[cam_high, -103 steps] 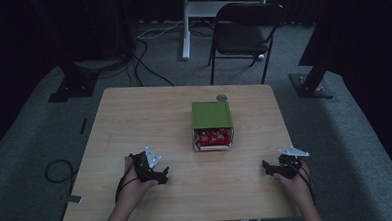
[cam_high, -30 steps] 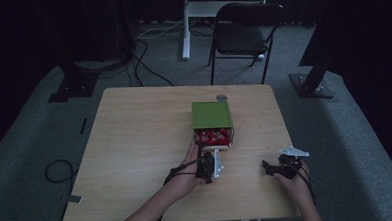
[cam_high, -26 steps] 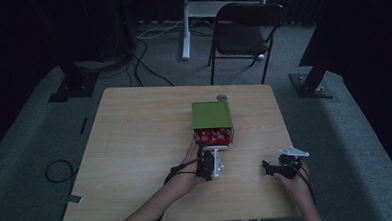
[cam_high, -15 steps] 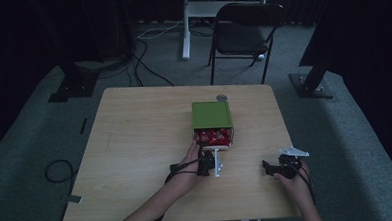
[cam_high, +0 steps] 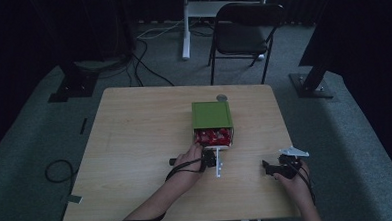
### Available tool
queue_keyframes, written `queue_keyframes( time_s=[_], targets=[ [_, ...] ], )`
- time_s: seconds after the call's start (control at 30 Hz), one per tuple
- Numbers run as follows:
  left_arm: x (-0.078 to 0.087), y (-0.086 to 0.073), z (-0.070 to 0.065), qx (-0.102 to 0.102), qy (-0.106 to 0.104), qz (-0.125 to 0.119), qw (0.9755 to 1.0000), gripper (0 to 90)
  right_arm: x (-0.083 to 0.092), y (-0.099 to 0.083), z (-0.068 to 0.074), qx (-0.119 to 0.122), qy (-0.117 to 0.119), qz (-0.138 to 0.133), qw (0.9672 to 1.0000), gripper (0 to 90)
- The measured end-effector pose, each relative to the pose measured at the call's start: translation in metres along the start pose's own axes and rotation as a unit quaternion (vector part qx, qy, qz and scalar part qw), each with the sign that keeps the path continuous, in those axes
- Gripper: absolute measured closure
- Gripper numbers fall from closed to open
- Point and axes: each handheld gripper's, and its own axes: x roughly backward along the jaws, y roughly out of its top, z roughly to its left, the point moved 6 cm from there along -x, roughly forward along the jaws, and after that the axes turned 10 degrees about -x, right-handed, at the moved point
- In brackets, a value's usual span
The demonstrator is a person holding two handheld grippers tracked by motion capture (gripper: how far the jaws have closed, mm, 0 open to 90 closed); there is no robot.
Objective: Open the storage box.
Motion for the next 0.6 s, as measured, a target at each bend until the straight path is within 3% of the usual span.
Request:
queue_keyframes(
  time_s=[0.3,0.6],
  targets=[
    [0.0001,0.0011,0.0007,-0.011,-0.016,0.007,0.9998,72.2,0.0000,0.0000,0.0000,0.000,0.000,0.000,1.0000,12.0],
    [0.0037,0.0041,0.0002,-0.003,-0.031,0.013,0.9994,72.9,0.0000,0.0000,0.0000,0.000,0.000,0.000,1.0000,12.0]
  ],
)
